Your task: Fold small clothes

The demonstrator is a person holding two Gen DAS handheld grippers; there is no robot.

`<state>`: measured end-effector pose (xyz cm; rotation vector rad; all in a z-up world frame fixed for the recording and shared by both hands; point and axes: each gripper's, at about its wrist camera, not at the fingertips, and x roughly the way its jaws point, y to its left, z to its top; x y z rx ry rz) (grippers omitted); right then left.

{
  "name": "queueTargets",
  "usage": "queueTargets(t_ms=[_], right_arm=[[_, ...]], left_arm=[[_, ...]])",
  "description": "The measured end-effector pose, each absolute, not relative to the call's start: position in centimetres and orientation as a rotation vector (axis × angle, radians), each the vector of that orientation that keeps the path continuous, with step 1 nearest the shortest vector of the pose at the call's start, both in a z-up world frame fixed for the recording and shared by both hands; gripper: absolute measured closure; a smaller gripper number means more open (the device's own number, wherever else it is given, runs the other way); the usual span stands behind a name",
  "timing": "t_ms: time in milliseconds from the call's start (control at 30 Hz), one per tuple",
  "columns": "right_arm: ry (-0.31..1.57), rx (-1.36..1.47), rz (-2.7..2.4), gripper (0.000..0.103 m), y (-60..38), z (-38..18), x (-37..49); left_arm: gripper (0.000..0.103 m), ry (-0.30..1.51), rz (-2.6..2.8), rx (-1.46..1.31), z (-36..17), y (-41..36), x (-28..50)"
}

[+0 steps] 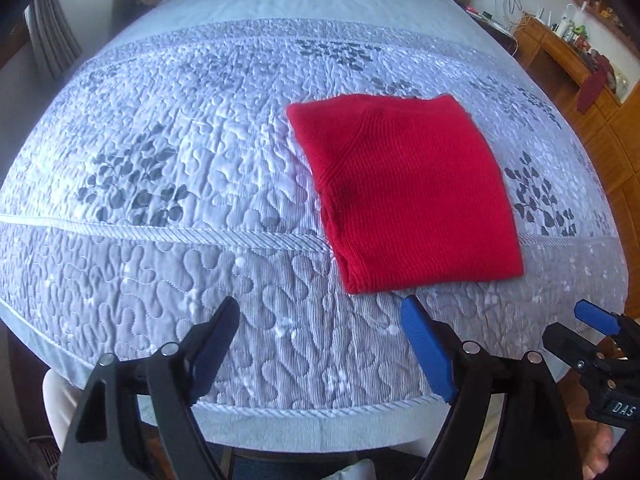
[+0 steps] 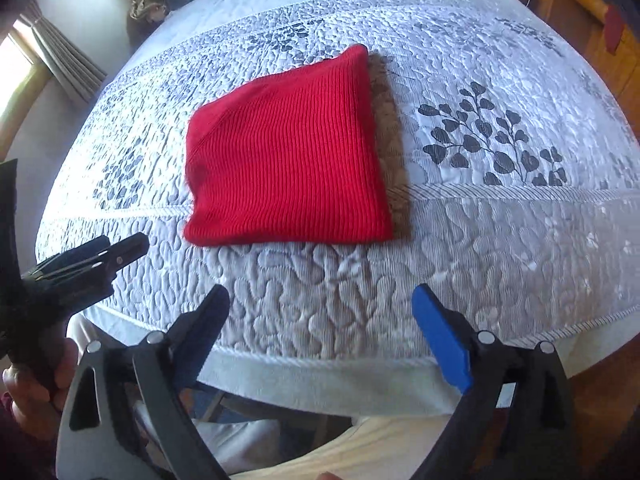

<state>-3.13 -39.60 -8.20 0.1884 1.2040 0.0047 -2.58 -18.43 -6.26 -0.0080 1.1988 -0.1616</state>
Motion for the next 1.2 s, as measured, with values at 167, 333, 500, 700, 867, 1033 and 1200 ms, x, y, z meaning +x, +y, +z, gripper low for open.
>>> queueTargets(t_ms=[167,333,500,700,867,1033,1200], right_arm=[[1.205,0.180,0.013,0.010,-38.9,-7.6,-3.7],[1.206,0.168,0.005,0.009,-38.1,-7.2,-4.1],[1.209,0.149,-0.026,0.008,-38.0,-7.1,-4.1],[1.204,0.147,-0.028,0.008,-38.3,-7.0,-3.9],[1.198,0.147,-0.025,0.008,-38.2,-6.9,-3.9],[1.204,0.133,-0.032,0.008,-38.1,-7.0,-3.8],[1.217,0.127,-0.034,0.008,-38.1,-7.6,-3.8]], left_arm=[[0.019,1.184,-0.165,0.028,-5.0,-18.4,-4.2],[0.019,1.176,-0.165,0.047,-4.2,-18.4,-5.3],[0.017,1.157,-0.156,0.062,-3.4,-18.7,-6.0],[0.017,1.147,-0.148,0.090,-3.2,-19.3,-6.2],[0.017,1.156,-0.148,0.099,-3.5,-19.5,-6.3],[0.016,1.157,-0.132,0.104,-3.6,-19.5,-6.3],[0.016,1.176,-0.128,0.100,-4.1,-19.4,-6.2]])
